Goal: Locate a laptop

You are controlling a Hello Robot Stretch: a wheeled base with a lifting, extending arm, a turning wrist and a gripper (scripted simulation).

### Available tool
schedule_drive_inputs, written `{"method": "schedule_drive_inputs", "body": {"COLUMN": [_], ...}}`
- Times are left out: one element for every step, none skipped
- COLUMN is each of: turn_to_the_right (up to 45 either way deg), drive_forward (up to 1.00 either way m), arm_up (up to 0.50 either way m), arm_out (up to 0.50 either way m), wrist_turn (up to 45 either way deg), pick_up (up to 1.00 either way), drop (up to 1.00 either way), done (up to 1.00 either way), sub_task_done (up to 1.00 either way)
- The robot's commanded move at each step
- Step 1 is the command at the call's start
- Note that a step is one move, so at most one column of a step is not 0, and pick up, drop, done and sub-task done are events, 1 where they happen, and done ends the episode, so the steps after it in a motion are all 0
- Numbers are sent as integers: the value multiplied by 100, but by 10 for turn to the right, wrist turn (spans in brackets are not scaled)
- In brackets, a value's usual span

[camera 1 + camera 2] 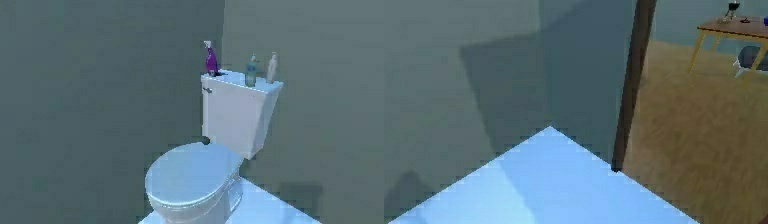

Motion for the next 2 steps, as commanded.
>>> {"method": "schedule_drive_inputs", "body": {"turn_to_the_right": [450,450], "drive_forward": [0,0], "arm_up": [0,0], "arm_out": [0,0], "wrist_turn": [0,0], "pick_up": [0,0], "drop": [0,0], "done": [0,0], "sub_task_done": [0,0]}}
